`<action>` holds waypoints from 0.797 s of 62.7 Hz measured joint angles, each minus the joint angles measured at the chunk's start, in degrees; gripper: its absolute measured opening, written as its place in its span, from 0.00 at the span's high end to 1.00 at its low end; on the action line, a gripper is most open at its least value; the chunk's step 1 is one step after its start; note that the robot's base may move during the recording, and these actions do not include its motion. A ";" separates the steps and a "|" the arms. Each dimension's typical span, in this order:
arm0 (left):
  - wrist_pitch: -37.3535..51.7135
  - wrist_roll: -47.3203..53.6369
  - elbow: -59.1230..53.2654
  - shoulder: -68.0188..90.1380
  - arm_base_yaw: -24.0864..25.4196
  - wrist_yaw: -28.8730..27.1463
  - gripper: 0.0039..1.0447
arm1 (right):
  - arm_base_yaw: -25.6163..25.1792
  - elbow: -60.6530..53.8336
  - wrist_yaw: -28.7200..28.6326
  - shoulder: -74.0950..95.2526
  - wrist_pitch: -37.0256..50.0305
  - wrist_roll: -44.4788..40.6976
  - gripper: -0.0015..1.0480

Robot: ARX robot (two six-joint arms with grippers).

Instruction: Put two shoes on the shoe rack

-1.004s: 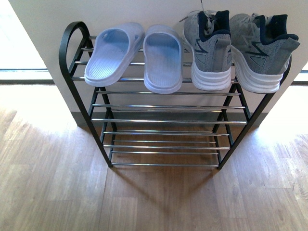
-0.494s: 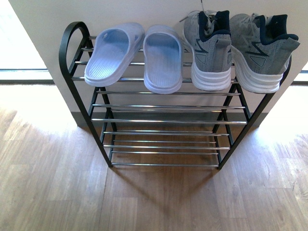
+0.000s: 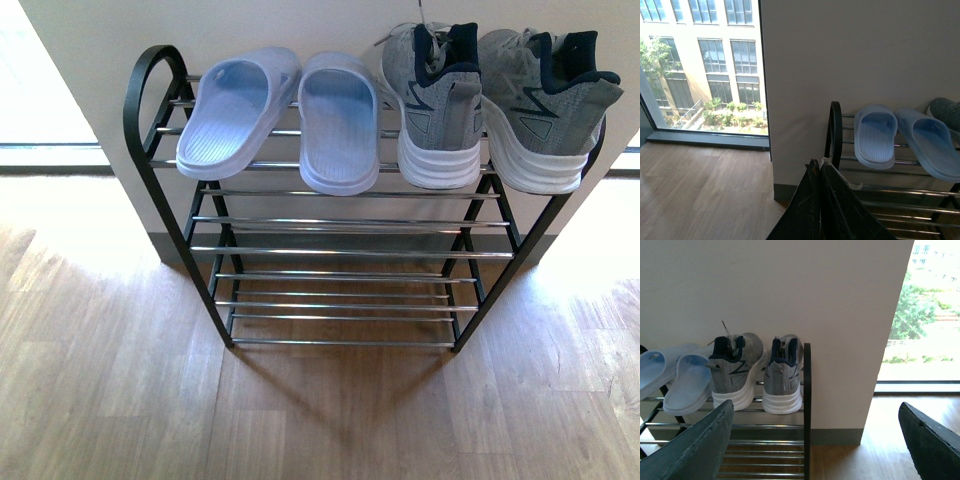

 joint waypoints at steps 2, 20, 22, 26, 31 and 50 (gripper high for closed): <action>0.00 0.02 0.00 -0.02 0.00 0.00 0.99 | 0.00 0.00 0.04 0.02 0.00 0.00 0.09; 0.00 0.00 0.00 -0.04 0.00 0.02 0.91 | 0.00 0.00 0.02 -0.02 0.00 0.00 0.09; 0.00 0.02 0.00 -0.04 0.00 0.00 0.86 | 0.00 0.00 0.02 0.00 0.00 0.00 0.09; 0.00 0.02 0.00 -0.04 0.00 0.02 0.74 | 0.00 0.00 0.02 -0.02 0.00 0.00 0.09; 0.00 0.02 0.00 -0.04 0.00 0.02 0.59 | 0.00 0.00 0.02 0.00 0.00 0.00 0.09; 0.00 0.02 0.00 -0.07 0.00 0.00 0.08 | 0.00 0.00 0.02 -0.02 0.00 0.00 0.09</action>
